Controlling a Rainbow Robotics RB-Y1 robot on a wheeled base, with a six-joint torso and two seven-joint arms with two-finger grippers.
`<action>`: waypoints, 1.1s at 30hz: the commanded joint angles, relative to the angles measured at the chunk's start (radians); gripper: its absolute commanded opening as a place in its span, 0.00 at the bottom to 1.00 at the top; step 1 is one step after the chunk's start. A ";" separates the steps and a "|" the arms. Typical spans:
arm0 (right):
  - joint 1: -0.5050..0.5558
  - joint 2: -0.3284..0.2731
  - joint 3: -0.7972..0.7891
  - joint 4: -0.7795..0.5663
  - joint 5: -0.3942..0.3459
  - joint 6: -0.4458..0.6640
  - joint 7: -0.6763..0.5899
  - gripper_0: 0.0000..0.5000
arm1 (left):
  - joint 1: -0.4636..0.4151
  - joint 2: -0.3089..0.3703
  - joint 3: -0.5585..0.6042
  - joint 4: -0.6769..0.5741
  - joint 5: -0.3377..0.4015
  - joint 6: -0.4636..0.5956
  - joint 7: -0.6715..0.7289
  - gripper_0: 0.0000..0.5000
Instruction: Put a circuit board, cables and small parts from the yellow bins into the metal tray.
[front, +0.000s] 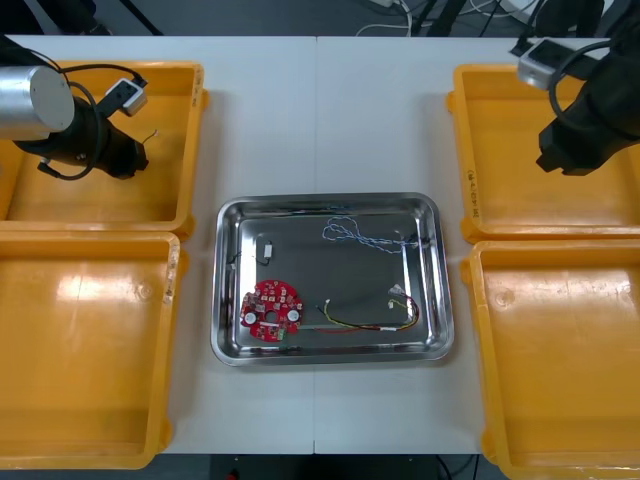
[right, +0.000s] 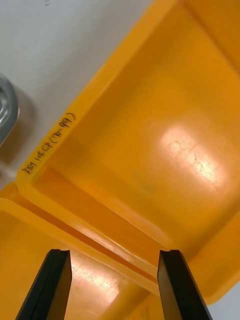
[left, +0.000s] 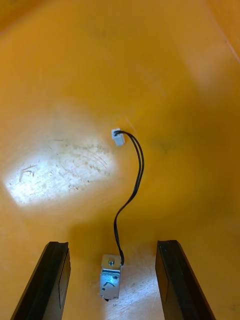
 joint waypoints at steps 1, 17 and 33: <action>0.033 -0.086 -0.116 -0.017 -0.039 0.004 -0.092 1.00 | 0.030 0.029 -0.013 -0.012 0.017 -0.019 -0.171 1.00; 0.180 -0.149 -0.303 0.046 -0.060 0.004 -0.357 1.00 | 0.053 0.037 -0.013 -0.012 0.073 -0.038 -0.191 0.07; 0.303 -0.123 -0.348 -0.029 -0.054 0.004 -0.452 1.00 | 0.056 0.069 -0.008 -0.038 0.094 -0.001 -0.219 0.00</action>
